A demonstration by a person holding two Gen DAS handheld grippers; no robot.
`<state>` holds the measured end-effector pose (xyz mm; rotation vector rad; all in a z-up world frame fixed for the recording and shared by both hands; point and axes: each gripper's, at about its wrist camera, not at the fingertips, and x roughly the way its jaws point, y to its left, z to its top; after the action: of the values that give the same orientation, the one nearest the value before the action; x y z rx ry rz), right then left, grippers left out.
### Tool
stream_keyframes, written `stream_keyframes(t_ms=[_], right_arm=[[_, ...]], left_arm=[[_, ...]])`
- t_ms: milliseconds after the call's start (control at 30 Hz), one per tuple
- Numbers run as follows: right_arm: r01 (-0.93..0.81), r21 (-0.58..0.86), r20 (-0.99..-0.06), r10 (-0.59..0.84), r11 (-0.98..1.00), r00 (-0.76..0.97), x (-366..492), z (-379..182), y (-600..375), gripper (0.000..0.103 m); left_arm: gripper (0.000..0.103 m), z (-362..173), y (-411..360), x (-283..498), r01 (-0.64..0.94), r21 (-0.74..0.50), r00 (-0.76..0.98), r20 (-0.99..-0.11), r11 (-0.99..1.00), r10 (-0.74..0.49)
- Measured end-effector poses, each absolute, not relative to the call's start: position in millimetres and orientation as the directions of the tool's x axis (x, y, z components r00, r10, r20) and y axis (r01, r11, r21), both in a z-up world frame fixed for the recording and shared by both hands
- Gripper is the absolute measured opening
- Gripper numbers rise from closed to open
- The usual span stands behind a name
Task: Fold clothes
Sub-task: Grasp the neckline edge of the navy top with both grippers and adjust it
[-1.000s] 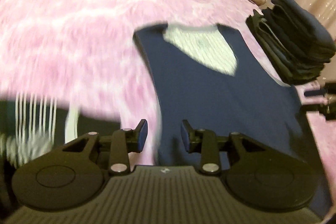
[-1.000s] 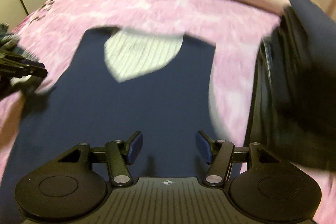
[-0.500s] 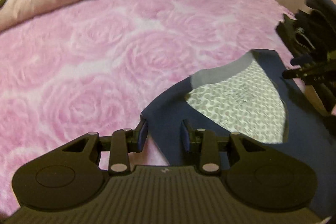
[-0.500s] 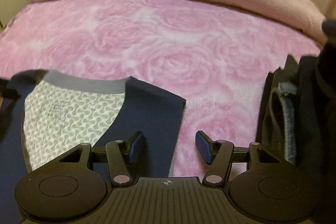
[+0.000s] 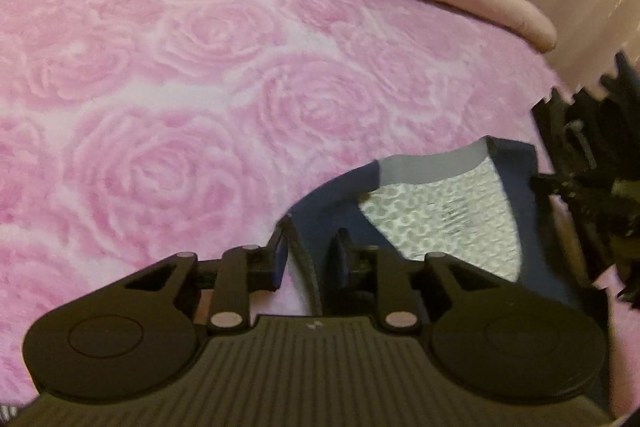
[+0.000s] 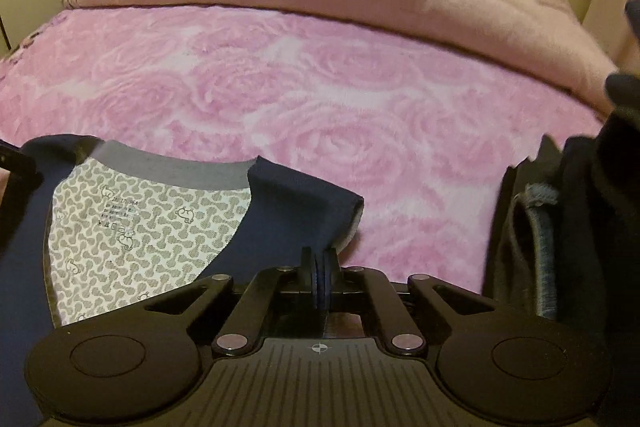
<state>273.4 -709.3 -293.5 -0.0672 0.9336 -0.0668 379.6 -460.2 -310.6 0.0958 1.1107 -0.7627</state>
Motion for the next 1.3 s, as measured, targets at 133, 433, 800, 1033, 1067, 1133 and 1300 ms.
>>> stream_keyframes(t_ms=[133, 433, 800, 1033, 1067, 1133, 1300], right_arm=[[0.043, -0.123, -0.772, -0.123, 0.991, 0.624, 282, -281, -708, 0.000], [0.074, -0.200, -0.779, -0.204, 0.977, 0.593, 304, -308, -714, 0.000], [0.042, -0.049, -0.750, -0.064, 0.998, 0.659, 206, -272, -656, 0.071], [-0.006, 0.222, -0.844, 0.195, 0.975, 0.500, 72, -284, -595, 0.071], [-0.001, 0.220, -0.864, 0.196, 0.975, 0.464, 53, -290, -591, 0.071], [0.012, 0.155, -0.890, 0.135, 0.988, 0.436, 17, -295, -589, 0.071], [0.116, -0.007, -0.932, -0.049, 0.993, 0.359, -45, -278, -584, 0.071]], left_arm=[[0.000, -303, -463, 385, 0.607, -0.355, 0.181, -0.809, 0.711, -0.559], [0.000, -330, -470, 414, 0.544, -0.415, 0.170, -0.797, 0.729, -0.580], [0.022, -302, -434, 383, 0.563, -0.300, 0.308, -0.788, 0.770, -0.532], [0.022, -287, -388, 254, 0.744, -0.280, 0.154, -0.811, 0.607, -0.564], [0.022, -291, -381, 233, 0.765, -0.287, 0.109, -0.824, 0.576, -0.556], [0.022, -301, -369, 195, 0.792, -0.297, 0.034, -0.851, 0.533, -0.524], [0.022, -309, -326, 141, 0.779, -0.263, 0.035, -0.888, 0.569, -0.458]])
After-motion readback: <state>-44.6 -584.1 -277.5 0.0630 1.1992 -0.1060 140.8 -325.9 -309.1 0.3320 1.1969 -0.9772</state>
